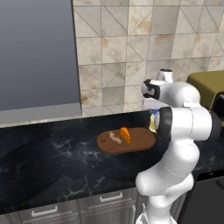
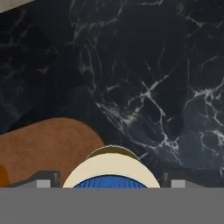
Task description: Retrieve the reheated potato from the microwave, then place the potato, cheese, and condiment on the cutting board.
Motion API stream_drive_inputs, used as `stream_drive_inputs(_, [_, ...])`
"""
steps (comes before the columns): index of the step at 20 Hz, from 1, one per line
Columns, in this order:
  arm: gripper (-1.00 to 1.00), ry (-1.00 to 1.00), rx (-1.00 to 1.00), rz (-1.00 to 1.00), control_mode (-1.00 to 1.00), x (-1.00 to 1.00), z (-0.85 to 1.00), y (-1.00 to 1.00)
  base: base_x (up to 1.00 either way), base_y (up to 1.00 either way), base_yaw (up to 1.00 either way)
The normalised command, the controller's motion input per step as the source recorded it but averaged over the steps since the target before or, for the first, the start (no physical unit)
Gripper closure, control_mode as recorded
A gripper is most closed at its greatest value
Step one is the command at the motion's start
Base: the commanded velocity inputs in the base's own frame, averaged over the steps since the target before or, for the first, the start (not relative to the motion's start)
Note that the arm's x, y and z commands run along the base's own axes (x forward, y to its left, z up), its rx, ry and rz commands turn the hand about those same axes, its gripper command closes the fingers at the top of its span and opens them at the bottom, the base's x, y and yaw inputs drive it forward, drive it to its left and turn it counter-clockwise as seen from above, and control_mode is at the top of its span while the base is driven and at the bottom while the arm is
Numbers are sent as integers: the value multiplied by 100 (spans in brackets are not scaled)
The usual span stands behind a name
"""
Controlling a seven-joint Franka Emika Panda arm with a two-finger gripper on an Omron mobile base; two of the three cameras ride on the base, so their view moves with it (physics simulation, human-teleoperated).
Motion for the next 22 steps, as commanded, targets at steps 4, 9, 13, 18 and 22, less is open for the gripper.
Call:
stream_drive_inputs(4, [100,0,0,0,-100,-16,2,43,0,0,0])
stream_drive_inputs(9, [100,0,0,0,-100,-16,4,36,0,0,0])
stream_drive_inputs(13, [100,0,0,0,-100,-19,6,28,0,0,0])
stream_drive_inputs(18, [100,0,0,0,-100,-7,2,37,0,0,0])
stream_drive_inputs(22, [100,-1,0,0,-100,0,0,40,0,0,0])
